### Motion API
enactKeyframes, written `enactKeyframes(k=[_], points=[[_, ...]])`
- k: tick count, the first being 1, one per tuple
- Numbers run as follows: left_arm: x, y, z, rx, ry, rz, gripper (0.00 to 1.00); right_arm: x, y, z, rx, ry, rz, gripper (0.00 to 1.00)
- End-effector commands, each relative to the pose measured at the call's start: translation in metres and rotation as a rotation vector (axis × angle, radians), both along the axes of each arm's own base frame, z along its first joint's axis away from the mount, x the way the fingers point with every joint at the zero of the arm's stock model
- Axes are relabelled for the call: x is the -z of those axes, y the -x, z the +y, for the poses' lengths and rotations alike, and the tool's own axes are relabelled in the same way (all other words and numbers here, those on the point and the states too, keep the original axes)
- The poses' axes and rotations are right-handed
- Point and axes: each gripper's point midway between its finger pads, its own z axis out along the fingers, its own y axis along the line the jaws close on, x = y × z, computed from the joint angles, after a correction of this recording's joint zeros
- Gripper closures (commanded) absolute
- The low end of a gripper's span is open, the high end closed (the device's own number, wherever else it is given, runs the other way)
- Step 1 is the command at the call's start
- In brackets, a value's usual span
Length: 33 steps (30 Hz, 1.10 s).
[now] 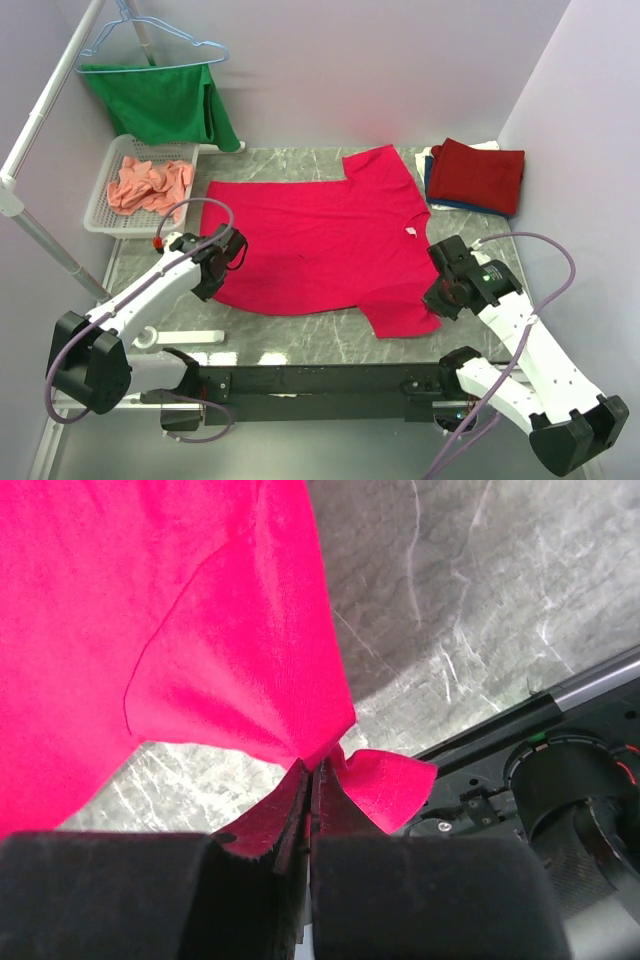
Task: Fold and stack the t-shirts
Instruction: Fold the tshirt
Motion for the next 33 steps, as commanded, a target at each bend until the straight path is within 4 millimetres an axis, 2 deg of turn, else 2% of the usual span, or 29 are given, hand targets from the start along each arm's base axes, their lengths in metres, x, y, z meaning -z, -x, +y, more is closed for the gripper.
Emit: enactKeyframes(k=[1, 5, 13, 19, 25, 30, 33], points=[[-0.003, 0.007, 0.006, -0.036, -0.029, -0.001, 0.99, -0.009, 0.006, -0.011, 0.023, 0.047, -0.006, 1.00], [-0.007, 0.007, 0.009, -0.043, -0.046, -0.010, 0.99, -0.007, 0.005, -0.009, 0.019, 0.040, -0.001, 1.00], [-0.023, -0.012, 0.011, -0.046, -0.089, -0.056, 0.99, -0.007, -0.015, -0.001, 0.007, 0.032, -0.028, 1.00], [-0.030, -0.034, 0.007, -0.033, -0.108, -0.074, 0.99, -0.019, -0.044, 0.002, 0.004, 0.034, -0.079, 1.00], [-0.031, -0.054, 0.018, -0.043, -0.114, -0.080, 0.99, -0.027, -0.079, -0.007, 0.023, 0.041, -0.113, 1.00], [-0.035, -0.076, 0.028, -0.044, -0.134, -0.085, 0.99, -0.025, -0.107, -0.013, 0.034, 0.038, -0.115, 1.00], [-0.029, -0.096, 0.025, -0.016, -0.134, -0.076, 0.99, -0.021, -0.124, -0.014, 0.038, 0.038, -0.114, 1.00]])
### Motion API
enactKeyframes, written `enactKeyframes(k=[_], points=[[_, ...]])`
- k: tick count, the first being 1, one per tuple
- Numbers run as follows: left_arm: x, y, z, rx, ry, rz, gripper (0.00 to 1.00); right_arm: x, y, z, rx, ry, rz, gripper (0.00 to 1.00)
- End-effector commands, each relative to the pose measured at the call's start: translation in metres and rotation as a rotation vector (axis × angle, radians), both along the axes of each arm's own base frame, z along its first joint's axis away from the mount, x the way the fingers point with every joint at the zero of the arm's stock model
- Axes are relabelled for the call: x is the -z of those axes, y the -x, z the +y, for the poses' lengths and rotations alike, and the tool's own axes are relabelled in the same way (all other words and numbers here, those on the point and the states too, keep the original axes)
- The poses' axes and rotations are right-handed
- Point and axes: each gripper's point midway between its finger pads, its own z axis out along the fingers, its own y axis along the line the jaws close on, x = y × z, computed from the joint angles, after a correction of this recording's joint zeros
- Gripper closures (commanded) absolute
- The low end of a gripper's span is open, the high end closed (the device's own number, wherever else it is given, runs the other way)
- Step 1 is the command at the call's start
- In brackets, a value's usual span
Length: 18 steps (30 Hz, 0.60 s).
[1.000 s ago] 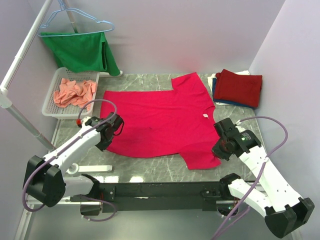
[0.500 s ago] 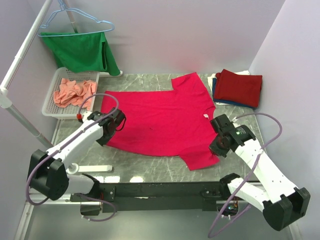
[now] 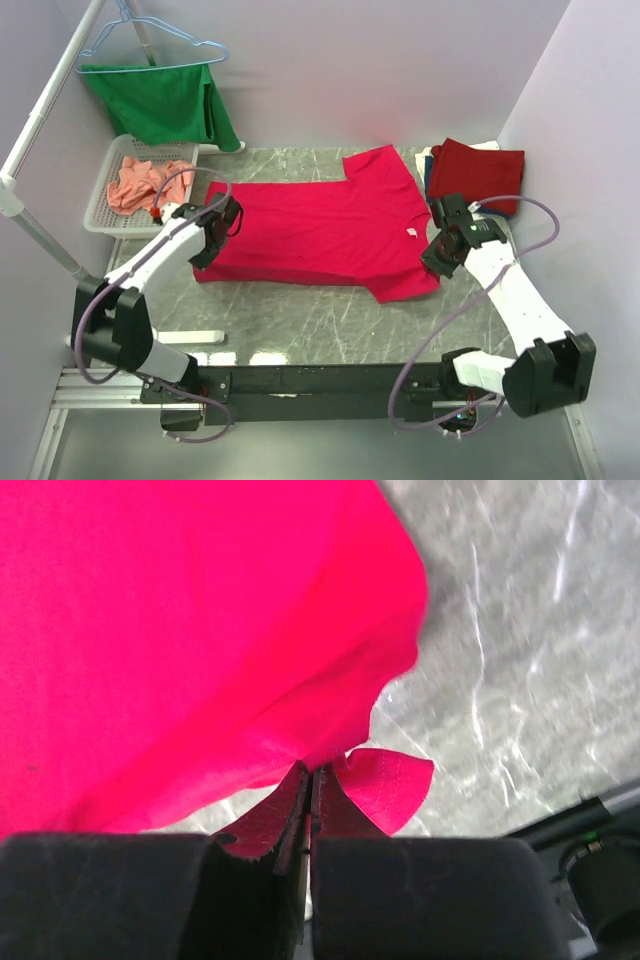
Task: Fold and stack the t-shirts
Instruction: Fold the tshirt
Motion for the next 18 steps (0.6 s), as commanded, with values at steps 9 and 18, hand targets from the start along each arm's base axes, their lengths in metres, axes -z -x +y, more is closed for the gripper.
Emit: enactKeyframes(k=[9, 18], points=[[-0.006, -0.072, -0.007, 0.073, -0.064, -0.022, 0.99, -0.008, -0.089, -0.010, 0.010, 0.016, -0.071, 1.00], [0.024, -0.072, -0.006, 0.065, -0.066, 0.053, 0.99, 0.014, -0.126, -0.006, -0.003, -0.006, -0.014, 1.00]])
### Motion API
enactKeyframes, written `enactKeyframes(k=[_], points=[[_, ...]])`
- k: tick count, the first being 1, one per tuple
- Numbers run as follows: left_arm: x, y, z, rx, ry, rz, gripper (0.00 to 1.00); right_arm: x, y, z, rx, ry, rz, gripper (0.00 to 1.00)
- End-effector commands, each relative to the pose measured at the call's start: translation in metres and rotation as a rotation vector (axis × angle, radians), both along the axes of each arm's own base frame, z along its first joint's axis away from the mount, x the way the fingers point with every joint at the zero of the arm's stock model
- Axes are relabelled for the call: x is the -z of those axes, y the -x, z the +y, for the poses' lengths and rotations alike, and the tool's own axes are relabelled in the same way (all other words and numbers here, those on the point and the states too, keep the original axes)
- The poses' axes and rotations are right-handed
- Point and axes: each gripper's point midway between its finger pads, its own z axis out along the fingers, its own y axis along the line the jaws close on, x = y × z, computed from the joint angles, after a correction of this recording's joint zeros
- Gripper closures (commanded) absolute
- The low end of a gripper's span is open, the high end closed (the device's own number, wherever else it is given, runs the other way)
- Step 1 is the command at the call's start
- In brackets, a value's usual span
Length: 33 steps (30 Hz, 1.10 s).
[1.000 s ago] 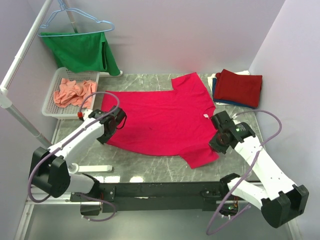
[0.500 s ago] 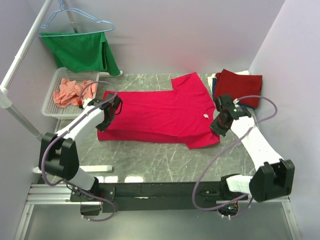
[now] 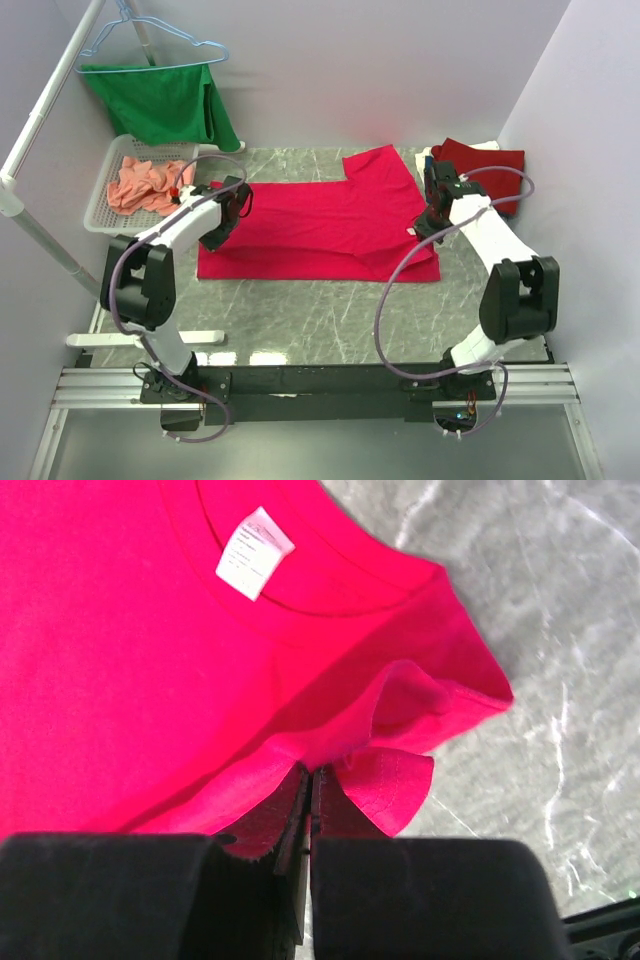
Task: Fold and stack the t-shirts
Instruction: Fold the tshirt
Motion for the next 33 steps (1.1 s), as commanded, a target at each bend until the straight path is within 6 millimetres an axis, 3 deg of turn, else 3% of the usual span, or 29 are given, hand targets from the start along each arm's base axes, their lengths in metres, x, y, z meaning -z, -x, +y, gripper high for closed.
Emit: enactKeyframes(k=[1, 9, 11, 14, 15, 19, 22, 25, 29, 33], points=[[0.004, -0.008, 0.003, -0.001, -0.025, 0.002, 0.99, -0.003, -0.031, -0.001, -0.009, -0.008, -0.032, 1.00], [0.018, -0.021, 0.010, -0.027, -0.058, 0.032, 0.96, 0.010, -0.071, 0.001, -0.035, -0.032, -0.006, 1.00], [0.016, -0.029, 0.011, -0.031, -0.058, 0.017, 0.85, 0.014, -0.081, 0.002, -0.055, -0.037, -0.017, 0.78], [0.006, -0.044, 0.014, -0.039, -0.071, -0.047, 0.52, 0.012, -0.094, 0.003, -0.083, -0.027, -0.055, 0.53], [-0.001, -0.050, 0.015, -0.041, -0.085, -0.078, 0.39, 0.010, -0.097, 0.002, -0.087, -0.021, -0.064, 0.51], [-0.023, -0.063, 0.015, -0.032, -0.084, -0.149, 0.34, -0.013, -0.105, -0.005, -0.088, 0.023, -0.135, 0.48], [-0.029, -0.062, 0.009, 0.009, -0.047, -0.166, 0.34, -0.022, -0.096, -0.007, -0.093, 0.042, -0.130, 0.48], [-0.027, -0.054, -0.002, 0.061, -0.002, -0.155, 0.34, -0.013, -0.070, -0.007, -0.092, 0.058, -0.065, 0.49], [-0.019, -0.043, -0.019, 0.156, 0.060, -0.133, 0.35, 0.026, -0.028, -0.011, -0.053, 0.063, 0.053, 0.50], [-0.016, -0.030, -0.037, 0.236, 0.127, -0.122, 0.36, 0.049, -0.016, -0.017, 0.000, 0.051, 0.118, 0.53]])
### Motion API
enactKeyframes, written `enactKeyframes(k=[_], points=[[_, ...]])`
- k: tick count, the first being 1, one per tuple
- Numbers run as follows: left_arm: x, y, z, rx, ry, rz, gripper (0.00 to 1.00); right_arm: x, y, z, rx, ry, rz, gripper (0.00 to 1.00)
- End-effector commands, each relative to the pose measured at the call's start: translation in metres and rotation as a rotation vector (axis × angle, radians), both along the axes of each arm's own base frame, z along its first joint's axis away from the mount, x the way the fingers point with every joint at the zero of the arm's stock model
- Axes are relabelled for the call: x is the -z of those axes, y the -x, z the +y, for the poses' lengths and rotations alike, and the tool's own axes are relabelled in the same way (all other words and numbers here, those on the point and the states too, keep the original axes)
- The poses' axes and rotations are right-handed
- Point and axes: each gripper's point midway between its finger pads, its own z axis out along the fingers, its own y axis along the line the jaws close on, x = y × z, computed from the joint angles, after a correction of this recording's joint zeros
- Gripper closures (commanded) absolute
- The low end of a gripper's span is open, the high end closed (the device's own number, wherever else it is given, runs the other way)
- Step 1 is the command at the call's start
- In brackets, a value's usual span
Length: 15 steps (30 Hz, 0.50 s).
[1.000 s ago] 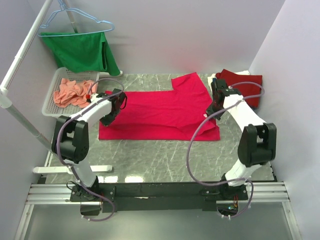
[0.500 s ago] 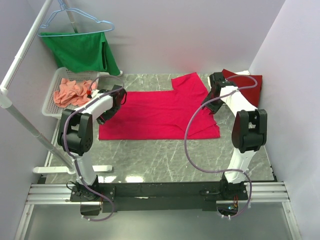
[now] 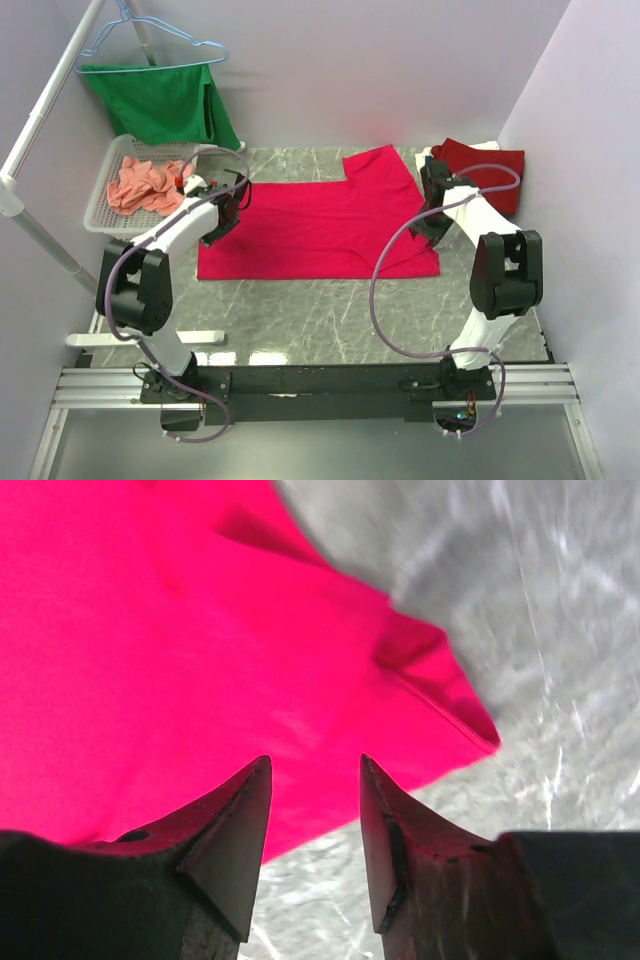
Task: Fold and stack the t-shirts
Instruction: Fold the tshirt
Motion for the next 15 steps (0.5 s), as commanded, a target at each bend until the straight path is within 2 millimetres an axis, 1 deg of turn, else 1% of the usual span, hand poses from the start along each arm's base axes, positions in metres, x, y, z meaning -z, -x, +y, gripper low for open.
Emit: enactKeyframes(k=[1, 3, 4, 9, 12, 15], points=[[-0.002, 0.009, -0.027, 0.131, 0.089, -0.004, 0.36, 0.016, 0.013, -0.013, 0.077, 0.031, 0.050, 0.53], [0.000, 0.012, -0.031, 0.156, 0.107, 0.003, 0.36, 0.018, 0.007, -0.015, 0.085, 0.033, 0.044, 0.54], [0.004, 0.016, -0.031, 0.159, 0.105, 0.018, 0.36, 0.023, 0.005, -0.017, 0.090, 0.033, 0.056, 0.54], [0.007, 0.023, -0.030, 0.176, 0.106, 0.032, 0.36, 0.033, -0.006, -0.019, 0.099, 0.022, 0.059, 0.54], [0.008, 0.024, -0.032, 0.185, 0.115, 0.033, 0.36, 0.044, -0.006, -0.017, 0.099, 0.012, 0.092, 0.55], [0.011, 0.023, -0.034, 0.199, 0.122, 0.040, 0.36, 0.050, -0.007, -0.014, 0.102, 0.000, 0.092, 0.55]])
